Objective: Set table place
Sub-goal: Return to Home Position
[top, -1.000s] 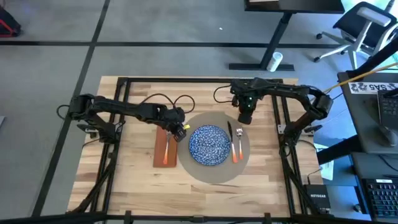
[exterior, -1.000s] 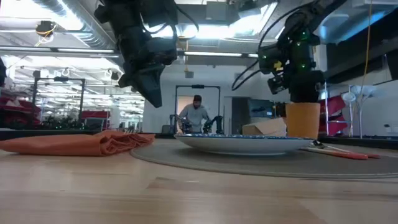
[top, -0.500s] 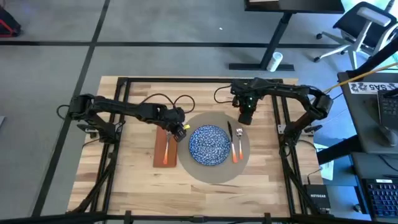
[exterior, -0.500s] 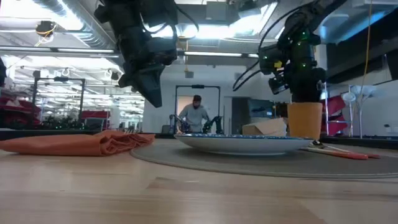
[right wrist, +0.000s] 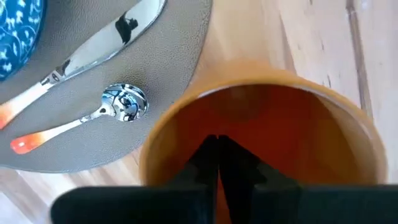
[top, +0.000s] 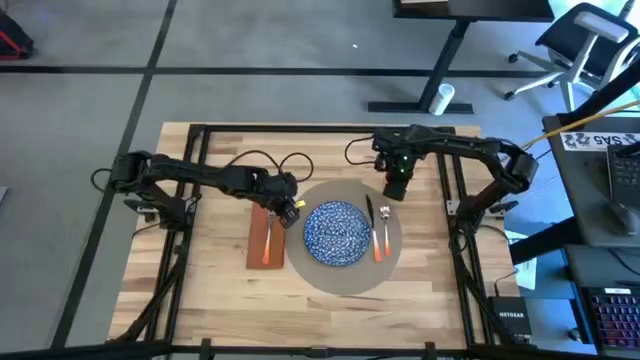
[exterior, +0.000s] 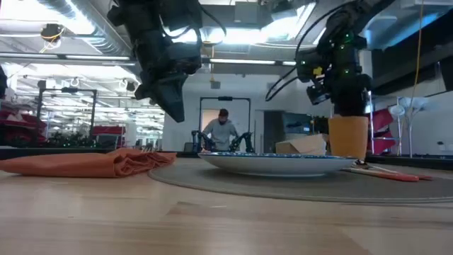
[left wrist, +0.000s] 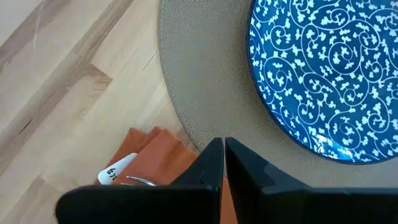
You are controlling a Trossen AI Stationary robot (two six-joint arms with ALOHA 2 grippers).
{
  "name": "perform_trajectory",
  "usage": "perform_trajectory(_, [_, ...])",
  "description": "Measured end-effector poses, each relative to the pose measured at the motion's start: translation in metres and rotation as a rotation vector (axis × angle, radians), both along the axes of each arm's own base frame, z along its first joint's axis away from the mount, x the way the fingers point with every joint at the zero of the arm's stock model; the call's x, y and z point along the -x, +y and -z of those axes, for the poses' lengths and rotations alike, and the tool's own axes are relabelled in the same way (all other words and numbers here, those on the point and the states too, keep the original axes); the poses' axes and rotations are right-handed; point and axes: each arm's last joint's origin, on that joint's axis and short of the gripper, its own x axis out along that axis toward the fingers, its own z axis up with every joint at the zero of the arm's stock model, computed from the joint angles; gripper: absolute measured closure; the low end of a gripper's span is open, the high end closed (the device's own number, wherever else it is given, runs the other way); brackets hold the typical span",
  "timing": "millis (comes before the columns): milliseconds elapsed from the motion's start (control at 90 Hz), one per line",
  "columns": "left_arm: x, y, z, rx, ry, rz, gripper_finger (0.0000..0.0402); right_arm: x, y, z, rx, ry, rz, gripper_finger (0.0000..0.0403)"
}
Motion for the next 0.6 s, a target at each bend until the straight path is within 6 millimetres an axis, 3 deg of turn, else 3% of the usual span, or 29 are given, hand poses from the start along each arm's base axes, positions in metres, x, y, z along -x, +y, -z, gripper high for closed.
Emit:
perform_trajectory(378, [-0.001,0.000,-0.003,0.006,-0.031,-0.017,0.0402,0.014,0.010,-0.032,0.042,-0.126,0.088,0.0403])
perform_trajectory(600, [0.002,-0.004,-0.037,-0.060,-0.235,0.062,0.0402,0.030,0.021,-0.064,0.096,-0.284,0.129,0.0403])
